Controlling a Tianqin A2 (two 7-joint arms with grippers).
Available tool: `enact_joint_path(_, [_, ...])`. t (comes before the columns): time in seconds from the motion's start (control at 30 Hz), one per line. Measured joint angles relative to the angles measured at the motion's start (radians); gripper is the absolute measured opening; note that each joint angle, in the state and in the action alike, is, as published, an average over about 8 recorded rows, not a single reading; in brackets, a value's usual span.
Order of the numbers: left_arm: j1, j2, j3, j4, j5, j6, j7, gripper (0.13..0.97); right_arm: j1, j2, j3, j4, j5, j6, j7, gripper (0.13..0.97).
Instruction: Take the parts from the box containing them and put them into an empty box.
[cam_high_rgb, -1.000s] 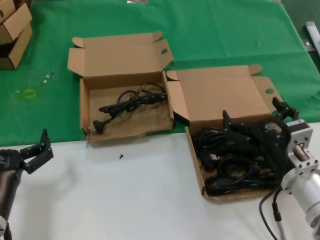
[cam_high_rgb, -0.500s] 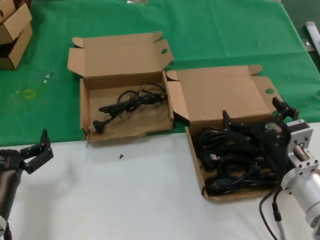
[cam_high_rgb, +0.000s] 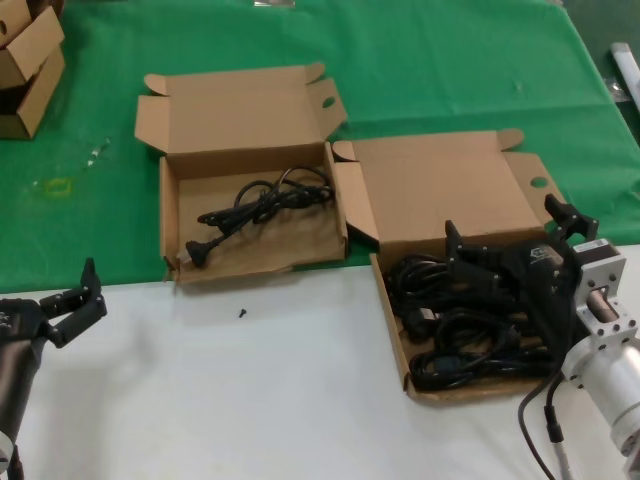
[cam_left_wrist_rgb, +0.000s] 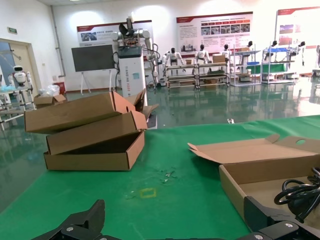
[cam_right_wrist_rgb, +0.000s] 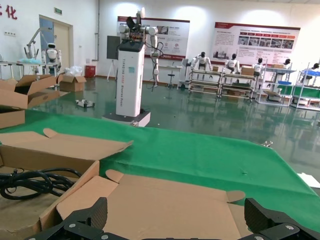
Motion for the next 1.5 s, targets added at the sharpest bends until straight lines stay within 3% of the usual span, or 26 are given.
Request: enact_joint_path(1.5, [0.0, 0.0, 0.0, 0.0, 0.0, 0.0, 0.0, 0.966, 0.0, 0.0, 0.0, 0.0, 0.0, 0.0, 0.0, 0.966])
